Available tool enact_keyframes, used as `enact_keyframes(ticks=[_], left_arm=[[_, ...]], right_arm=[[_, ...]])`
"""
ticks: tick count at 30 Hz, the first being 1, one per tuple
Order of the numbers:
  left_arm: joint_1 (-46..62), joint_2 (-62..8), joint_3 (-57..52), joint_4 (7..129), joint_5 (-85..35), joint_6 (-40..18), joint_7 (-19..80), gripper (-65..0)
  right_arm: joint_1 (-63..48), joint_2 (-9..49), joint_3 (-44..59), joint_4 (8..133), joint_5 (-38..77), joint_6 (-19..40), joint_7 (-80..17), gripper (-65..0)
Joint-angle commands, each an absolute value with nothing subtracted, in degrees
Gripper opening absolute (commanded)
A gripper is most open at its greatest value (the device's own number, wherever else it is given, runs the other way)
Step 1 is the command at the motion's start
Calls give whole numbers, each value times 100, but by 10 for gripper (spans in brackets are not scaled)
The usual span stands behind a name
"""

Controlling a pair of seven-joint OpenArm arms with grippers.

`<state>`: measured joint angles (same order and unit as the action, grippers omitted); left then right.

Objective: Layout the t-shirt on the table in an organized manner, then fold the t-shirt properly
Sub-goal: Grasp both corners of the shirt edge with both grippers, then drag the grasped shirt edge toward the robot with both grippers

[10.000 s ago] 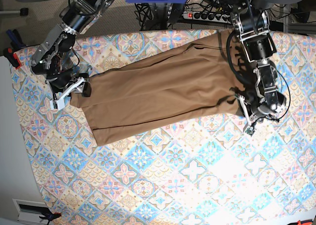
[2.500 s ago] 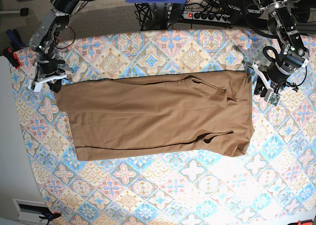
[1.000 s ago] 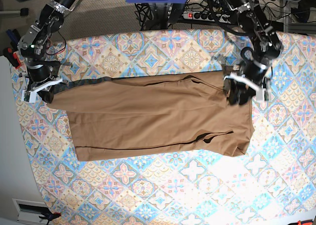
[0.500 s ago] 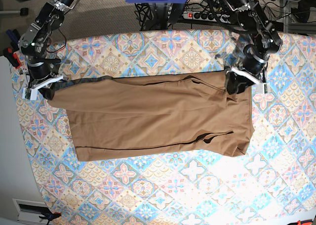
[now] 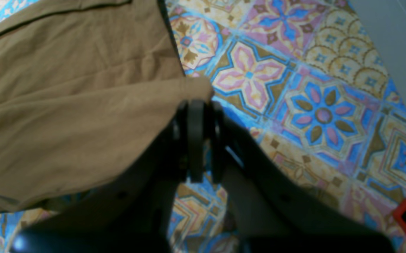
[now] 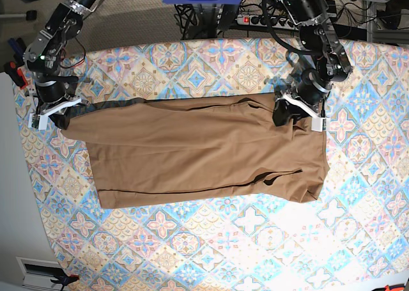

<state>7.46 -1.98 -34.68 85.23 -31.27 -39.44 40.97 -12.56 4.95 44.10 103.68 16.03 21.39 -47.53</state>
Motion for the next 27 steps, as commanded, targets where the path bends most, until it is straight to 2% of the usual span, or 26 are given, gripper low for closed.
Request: enact_keyframes(ticks=[1, 6, 8, 10, 17, 23, 27], left_arm=[[690, -242, -3468, 8585, -3213, -4000, 3987, -468], [673, -242, -3459, 8585, -3213, -4000, 3987, -476], [620, -242, -3433, 8585, -3204, -4000, 3987, -539], [532, -242, -3433, 8585, -3134, -4000, 4004, -650], [523, -242, -3442, 8708, -2941, -4000, 4013, -650], [1446, -233, -3433, 10237, -2993, -4000, 4022, -650], [2018, -251, -3477, 10765, -3037, -4000, 4022, -650]], right_arm=[[-1209, 576, 4426, 10475, 1675, 2149, -4593, -650], [-1209, 576, 4426, 10475, 1675, 2149, -4593, -650], [-1209, 576, 4426, 10475, 1675, 2149, -4593, -650], [-1209, 576, 4426, 10475, 1675, 2149, -4593, -650], [-1209, 576, 4426, 10475, 1675, 2149, -4593, -650], [-1200, 576, 4426, 10466, 1675, 2149, -4593, -650], [-1209, 576, 4189, 10466, 1675, 2149, -4593, -650]])
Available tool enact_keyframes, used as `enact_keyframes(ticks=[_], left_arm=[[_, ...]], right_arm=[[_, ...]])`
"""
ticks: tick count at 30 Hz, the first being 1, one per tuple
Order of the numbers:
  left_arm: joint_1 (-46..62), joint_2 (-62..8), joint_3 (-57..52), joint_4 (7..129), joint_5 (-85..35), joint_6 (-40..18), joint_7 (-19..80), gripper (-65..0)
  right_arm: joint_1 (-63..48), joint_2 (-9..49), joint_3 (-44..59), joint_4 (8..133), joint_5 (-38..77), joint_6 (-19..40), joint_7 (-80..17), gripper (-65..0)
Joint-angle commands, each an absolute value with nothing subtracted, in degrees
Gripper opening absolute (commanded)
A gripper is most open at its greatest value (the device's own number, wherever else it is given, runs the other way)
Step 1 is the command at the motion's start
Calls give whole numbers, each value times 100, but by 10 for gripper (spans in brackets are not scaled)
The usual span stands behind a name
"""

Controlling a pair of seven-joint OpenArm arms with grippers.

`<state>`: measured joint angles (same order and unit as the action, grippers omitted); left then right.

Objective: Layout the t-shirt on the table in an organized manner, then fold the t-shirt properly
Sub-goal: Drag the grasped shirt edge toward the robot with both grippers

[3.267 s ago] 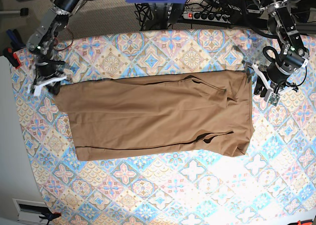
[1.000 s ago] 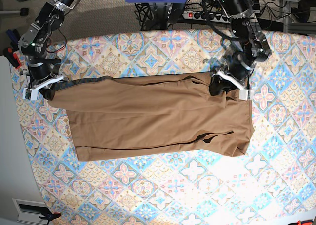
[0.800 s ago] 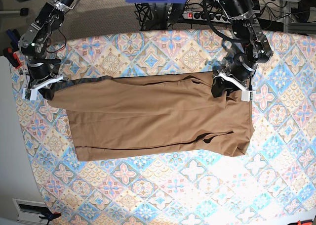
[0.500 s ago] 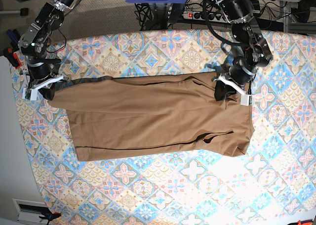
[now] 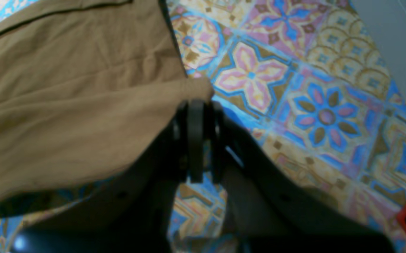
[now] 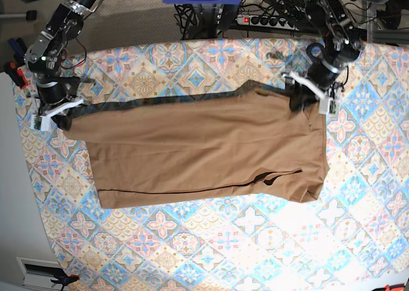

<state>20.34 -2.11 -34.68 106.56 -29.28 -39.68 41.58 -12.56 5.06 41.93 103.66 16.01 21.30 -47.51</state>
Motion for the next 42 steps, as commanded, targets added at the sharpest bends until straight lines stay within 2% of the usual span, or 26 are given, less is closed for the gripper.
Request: enact_keyframes(ticks=[1, 12, 25, 34, 39, 42], left_arm=[[2132, -251, -3477, 10782, -3046, -4000, 4022, -650], [3556, -690, -3996, 11240, -3837, -4000, 4022, -650], [4400, -646, -4013, 11284, -3521, -4000, 4013, -650], [4760, -637, -4004, 11275, -3503, -4000, 4031, -650], [4699, -593, -4013, 11398, -3521, -4000, 5147, -650], [4637, -567, -4013, 11547, -3521, -4000, 5262, -650]], right_arm=[[-1209, 576, 4136, 10466, 1675, 2149, -4593, -650], [-1815, 356, 4057, 10475, 1675, 2149, -4602, -650], [-2352, 347, 4066, 10466, 1684, 2141, -4593, -650], [-2343, 338, 4066, 10176, 1684, 2141, -4593, -650], [-2343, 295, 4066, 10149, 1684, 2132, -4593, -650], [-2343, 189, 4066, 10167, 1684, 2132, -4593, -650]])
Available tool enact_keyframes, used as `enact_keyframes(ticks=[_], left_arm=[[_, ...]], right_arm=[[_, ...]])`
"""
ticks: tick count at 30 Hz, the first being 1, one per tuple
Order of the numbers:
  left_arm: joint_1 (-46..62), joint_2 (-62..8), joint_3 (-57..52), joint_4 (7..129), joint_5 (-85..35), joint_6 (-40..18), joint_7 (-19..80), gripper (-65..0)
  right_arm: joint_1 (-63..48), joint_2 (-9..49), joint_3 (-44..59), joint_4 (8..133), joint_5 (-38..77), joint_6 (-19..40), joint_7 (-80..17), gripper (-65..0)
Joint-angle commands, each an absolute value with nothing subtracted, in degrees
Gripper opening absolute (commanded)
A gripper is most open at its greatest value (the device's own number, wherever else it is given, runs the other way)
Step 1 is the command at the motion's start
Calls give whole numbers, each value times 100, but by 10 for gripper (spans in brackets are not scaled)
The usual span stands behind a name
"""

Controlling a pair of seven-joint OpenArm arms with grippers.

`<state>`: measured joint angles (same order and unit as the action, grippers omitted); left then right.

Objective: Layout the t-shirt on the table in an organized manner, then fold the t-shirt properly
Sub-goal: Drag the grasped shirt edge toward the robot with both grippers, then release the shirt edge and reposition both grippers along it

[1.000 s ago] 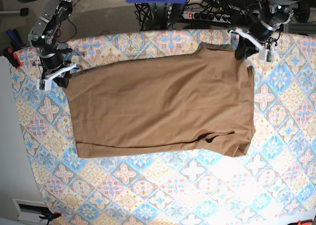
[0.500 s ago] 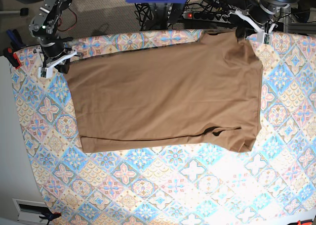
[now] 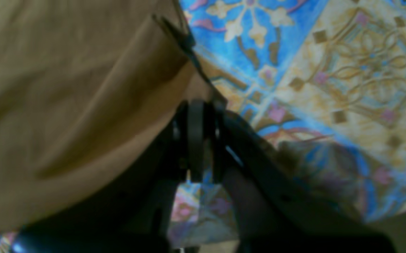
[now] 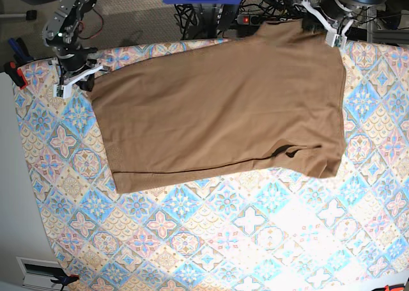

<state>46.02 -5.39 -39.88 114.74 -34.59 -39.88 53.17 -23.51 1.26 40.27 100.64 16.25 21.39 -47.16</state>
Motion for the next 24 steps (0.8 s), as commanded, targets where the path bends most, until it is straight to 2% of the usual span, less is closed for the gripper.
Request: enact_keyframes(ticks=[1, 12, 20, 24], left_arm=[[4629, -567, -4013, 11547, -3521, -4000, 5253, -650], [4233, -725, -4374, 11547, -3521, -4000, 5358, -650], [3398, -954, -4892, 11556, -3521, -4000, 6818, -650], [3213, -971, -4892, 11556, -3521, -4000, 7037, -650]], right_arm=[[-2343, 189, 4066, 10176, 1684, 2132, -4593, -650], [-2343, 180, 4066, 10158, 1684, 2132, -4593, -650], [-2352, 171, 4066, 10255, 1701, 2132, -4593, -650], [-2519, -84, 4066, 10492, 1701, 2141, -4558, -650]])
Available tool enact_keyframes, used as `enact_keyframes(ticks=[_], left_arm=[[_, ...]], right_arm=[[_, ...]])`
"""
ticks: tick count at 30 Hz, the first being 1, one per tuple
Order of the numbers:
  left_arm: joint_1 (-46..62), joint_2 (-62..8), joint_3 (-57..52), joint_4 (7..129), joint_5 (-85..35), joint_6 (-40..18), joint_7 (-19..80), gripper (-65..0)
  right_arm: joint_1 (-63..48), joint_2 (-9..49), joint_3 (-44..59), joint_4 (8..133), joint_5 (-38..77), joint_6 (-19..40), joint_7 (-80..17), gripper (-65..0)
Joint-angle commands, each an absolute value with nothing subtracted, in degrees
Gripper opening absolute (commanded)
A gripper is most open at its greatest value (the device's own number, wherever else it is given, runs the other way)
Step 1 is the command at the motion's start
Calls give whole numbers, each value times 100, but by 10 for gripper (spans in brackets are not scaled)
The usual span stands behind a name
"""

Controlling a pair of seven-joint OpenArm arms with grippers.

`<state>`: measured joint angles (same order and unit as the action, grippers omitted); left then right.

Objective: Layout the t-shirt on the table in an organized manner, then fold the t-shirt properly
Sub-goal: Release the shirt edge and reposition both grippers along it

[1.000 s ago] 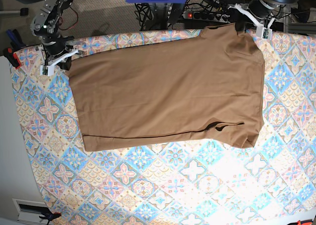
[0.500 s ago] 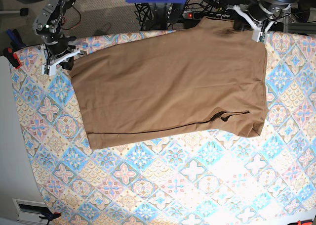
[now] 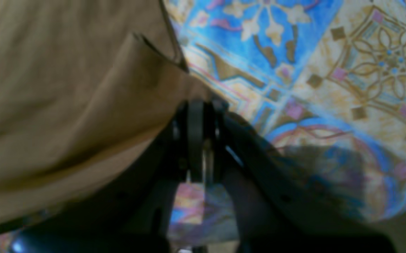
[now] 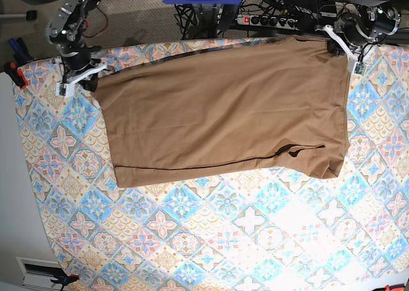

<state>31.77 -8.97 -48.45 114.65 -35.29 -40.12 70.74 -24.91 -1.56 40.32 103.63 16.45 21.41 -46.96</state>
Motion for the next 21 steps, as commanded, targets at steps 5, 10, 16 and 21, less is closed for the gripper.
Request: enact_keyframes(ticks=[5, 10, 16, 21], left_arm=[[3204, -971, -4892, 11556, -3521, -4000, 7046, -650], [3204, -971, -4892, 11556, -3512, -4000, 7037, -650], [3204, -1024, -4892, 11556, -3512, -4000, 7037, -650], [3055, -1112, -4875, 11556, -3486, -4000, 7046, -650]], right_arm=[[-2651, -338, 4066, 10677, 1701, 2141, -4585, -650], [-2905, -637, 4207, 10686, 1701, 2141, -4558, -650], [-3011, -778, 4497, 10695, 1701, 2149, -4549, -650], [-3090, -778, 4497, 10695, 1701, 2158, -4541, -650]])
